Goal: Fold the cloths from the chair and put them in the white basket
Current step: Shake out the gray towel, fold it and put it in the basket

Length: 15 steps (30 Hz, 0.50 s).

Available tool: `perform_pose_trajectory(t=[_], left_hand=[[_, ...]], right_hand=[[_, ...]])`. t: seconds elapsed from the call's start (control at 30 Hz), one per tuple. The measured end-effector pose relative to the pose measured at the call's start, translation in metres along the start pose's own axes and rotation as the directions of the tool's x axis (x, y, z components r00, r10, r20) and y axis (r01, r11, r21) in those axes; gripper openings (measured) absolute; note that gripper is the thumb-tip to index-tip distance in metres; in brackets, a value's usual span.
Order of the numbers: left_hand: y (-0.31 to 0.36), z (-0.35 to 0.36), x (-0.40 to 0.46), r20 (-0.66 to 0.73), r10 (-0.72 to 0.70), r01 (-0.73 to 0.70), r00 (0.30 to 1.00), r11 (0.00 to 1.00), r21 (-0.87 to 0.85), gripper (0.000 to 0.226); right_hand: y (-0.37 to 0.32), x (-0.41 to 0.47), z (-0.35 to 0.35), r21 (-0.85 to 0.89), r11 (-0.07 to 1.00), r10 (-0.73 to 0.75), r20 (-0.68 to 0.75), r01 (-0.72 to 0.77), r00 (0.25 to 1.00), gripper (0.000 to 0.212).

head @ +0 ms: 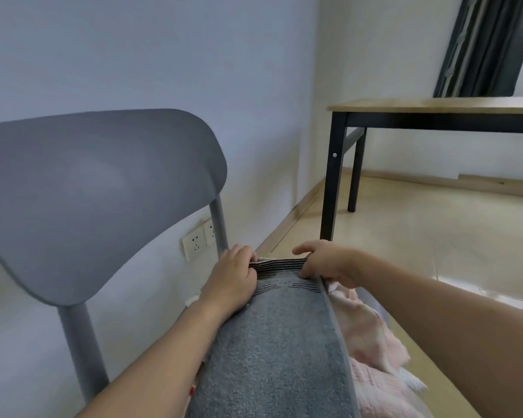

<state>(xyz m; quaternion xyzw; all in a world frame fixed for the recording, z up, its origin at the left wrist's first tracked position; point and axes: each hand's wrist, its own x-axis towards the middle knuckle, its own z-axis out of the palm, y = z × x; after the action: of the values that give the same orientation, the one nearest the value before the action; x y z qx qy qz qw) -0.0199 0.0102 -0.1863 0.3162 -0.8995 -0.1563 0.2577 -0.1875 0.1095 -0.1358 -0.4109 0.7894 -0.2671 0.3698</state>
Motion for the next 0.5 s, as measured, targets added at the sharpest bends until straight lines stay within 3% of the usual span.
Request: perform_pose_trajectory(t=[0.07, 0.13, 0.27, 0.37, 0.5], left_hand=[[0.008, -0.011, -0.007, 0.000, 0.084, -0.084, 0.996, 0.996, 0.024, 0.019], [0.019, -0.027, -0.012, -0.003, 0.141, -0.140, 0.990, 0.987, 0.077, 0.021], [0.052, -0.076, -0.029, -0.029, 0.326, -0.316, 0.945, 0.932, 0.176, 0.043], [0.078, -0.116, -0.047, -0.052, 0.446, -0.422, 0.894, 0.873, 0.244, 0.029], [0.120, -0.167, -0.081, -0.078, 0.501, -0.465, 0.862, 0.842, 0.275, 0.024]], right_hand=[[-0.004, -0.009, 0.001, -0.044, 0.998, -0.043, 0.023, 0.044, 0.999, 0.067], [-0.008, -0.021, 0.002, -0.120, 0.986, -0.114, -0.009, 0.112, 0.993, 0.069], [-0.024, -0.069, -0.010, -0.228, 0.931, -0.318, -0.115, 0.287, 0.941, 0.044], [-0.037, -0.123, -0.024, -0.323, 0.880, -0.419, -0.182, 0.348, 0.889, 0.026], [-0.050, -0.202, -0.033, -0.440, 0.815, -0.525, -0.285, 0.378, 0.802, 0.031]])
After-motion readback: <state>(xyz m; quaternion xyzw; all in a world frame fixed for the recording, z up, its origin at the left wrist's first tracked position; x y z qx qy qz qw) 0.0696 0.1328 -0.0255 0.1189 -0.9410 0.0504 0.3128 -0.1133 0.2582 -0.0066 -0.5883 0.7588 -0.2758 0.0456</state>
